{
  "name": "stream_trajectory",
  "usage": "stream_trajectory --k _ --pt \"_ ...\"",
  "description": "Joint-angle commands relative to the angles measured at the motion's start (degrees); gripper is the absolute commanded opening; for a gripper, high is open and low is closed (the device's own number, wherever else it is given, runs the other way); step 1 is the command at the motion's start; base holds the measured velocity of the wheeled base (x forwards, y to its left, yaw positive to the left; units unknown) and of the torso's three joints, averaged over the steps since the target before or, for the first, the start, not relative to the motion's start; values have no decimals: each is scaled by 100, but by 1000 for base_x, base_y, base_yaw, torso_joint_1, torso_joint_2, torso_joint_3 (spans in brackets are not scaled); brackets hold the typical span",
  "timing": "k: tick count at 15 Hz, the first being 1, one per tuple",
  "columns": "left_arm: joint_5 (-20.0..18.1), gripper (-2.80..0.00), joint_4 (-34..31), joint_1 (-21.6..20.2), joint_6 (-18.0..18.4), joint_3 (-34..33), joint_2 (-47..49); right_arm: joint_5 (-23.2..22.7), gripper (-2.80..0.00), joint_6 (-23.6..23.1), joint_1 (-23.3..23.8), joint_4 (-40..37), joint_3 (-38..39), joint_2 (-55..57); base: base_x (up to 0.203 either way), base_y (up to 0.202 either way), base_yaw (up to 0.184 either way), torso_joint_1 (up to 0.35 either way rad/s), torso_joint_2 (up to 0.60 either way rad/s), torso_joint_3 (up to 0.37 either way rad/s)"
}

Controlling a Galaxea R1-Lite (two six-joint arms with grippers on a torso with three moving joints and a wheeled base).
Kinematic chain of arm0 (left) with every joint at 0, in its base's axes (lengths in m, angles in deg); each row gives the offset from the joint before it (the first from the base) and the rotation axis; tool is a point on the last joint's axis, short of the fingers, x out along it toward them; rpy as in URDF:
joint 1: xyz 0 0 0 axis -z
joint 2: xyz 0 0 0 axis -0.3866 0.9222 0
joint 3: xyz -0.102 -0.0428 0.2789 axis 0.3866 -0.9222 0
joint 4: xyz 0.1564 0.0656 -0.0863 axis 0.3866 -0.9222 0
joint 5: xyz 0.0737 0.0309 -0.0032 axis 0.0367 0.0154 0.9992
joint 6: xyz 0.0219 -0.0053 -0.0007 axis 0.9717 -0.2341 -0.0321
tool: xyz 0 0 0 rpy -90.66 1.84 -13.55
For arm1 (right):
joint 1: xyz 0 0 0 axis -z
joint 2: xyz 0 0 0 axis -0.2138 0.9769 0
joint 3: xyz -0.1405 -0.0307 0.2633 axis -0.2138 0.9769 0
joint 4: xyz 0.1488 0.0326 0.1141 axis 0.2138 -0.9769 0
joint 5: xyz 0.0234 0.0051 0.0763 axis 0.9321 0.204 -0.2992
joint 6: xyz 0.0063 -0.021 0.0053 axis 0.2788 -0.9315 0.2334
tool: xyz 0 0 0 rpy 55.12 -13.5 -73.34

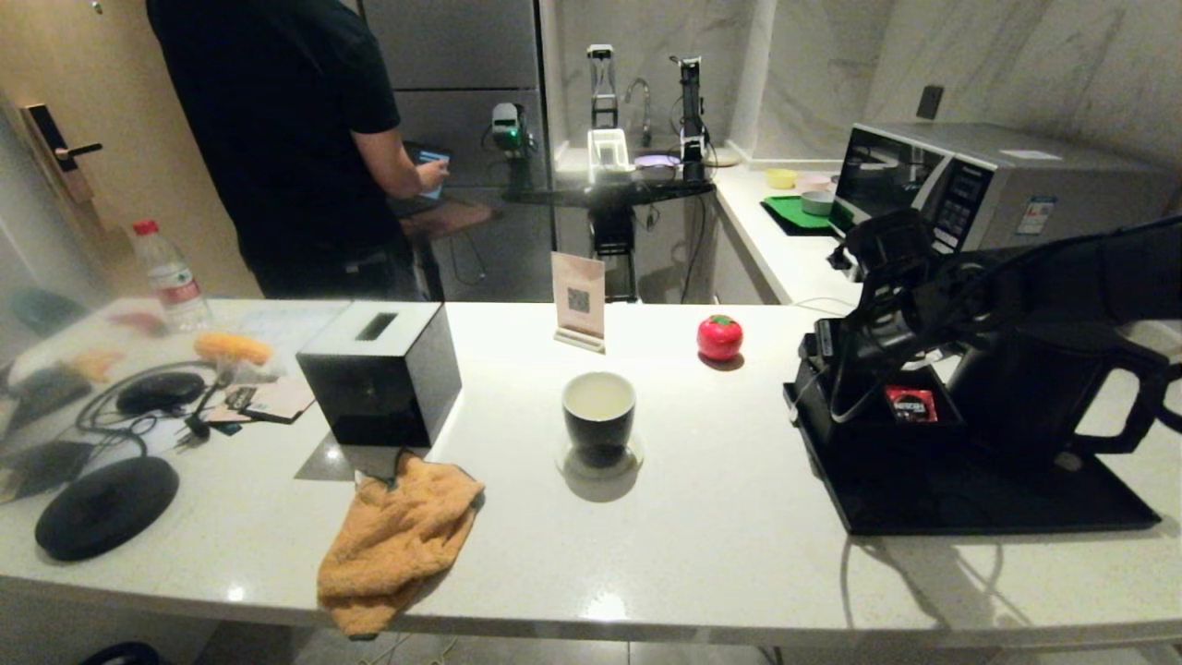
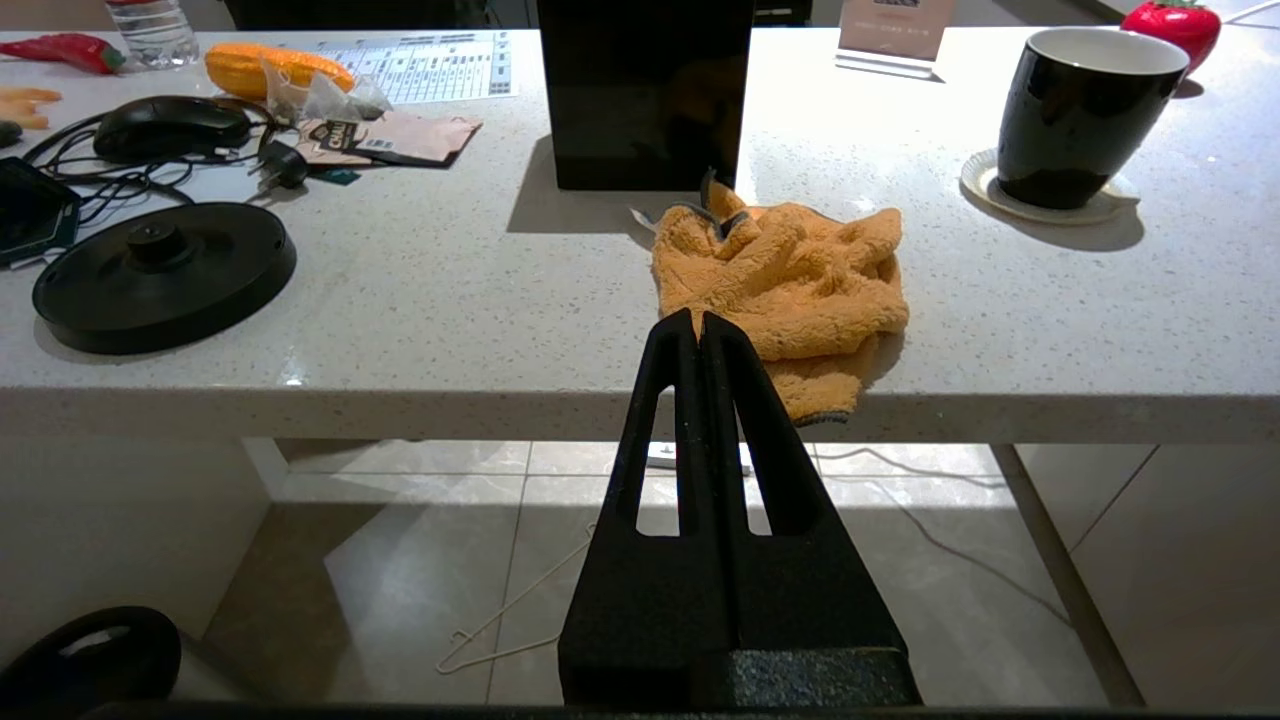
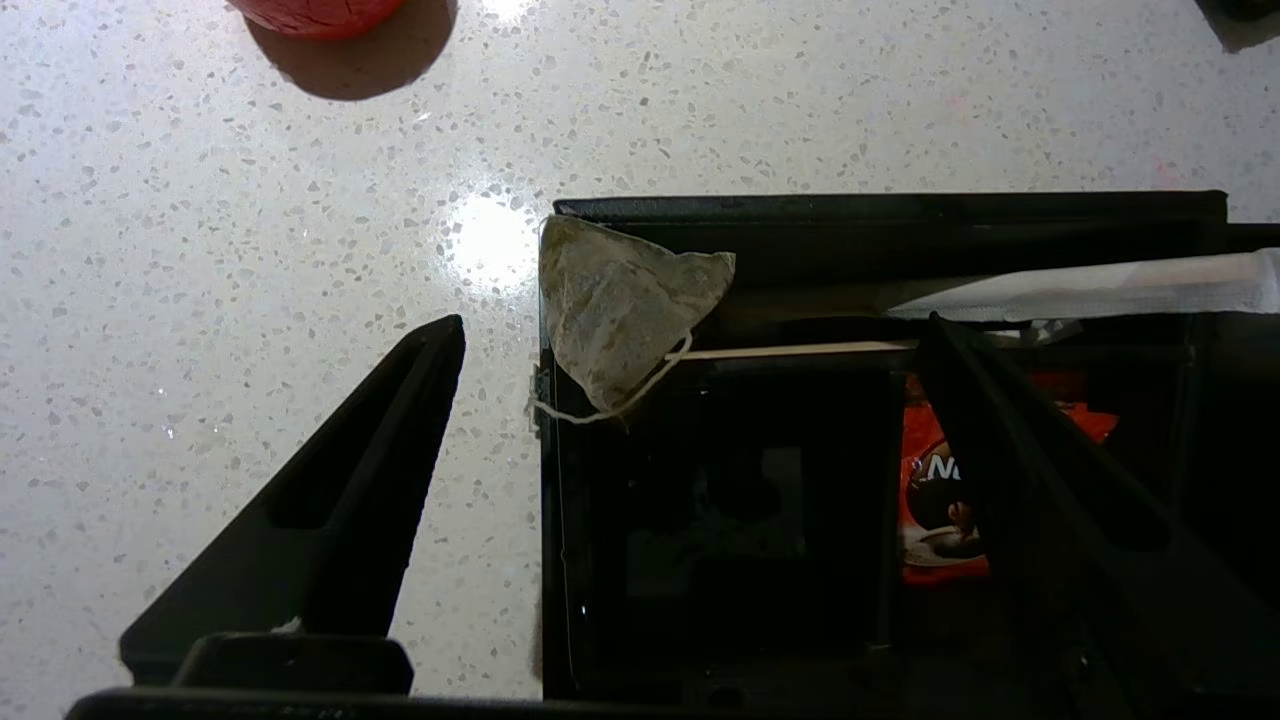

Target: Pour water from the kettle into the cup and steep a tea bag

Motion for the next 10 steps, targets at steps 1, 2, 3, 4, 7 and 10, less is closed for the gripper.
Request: stream_trajectory --k 1,2,3,4,7,10 --pt "0 -280 0 0 -2 0 -2 7 0 6 -17 -5 -29 57 0 0 0 0 0 0" --pt "0 -280 0 0 -2 0 -2 7 0 6 -17 4 -34 72 0 0 0 0 0 0" --pt "2 -280 0 0 -2 0 -2 7 0 6 -26 4 -34 81 0 0 0 0 0 0" --pt "0 -280 0 0 -2 0 -2 7 0 6 -34 13 -34 95 0 0 0 0 0 0" --pt "0 -280 0 0 -2 0 -2 7 0 6 -34 22 -34 125 0 0 0 0 0 0" --pt "0 -280 0 0 -2 0 -2 7 0 6 -43 39 -43 160 0 0 0 0 0 0"
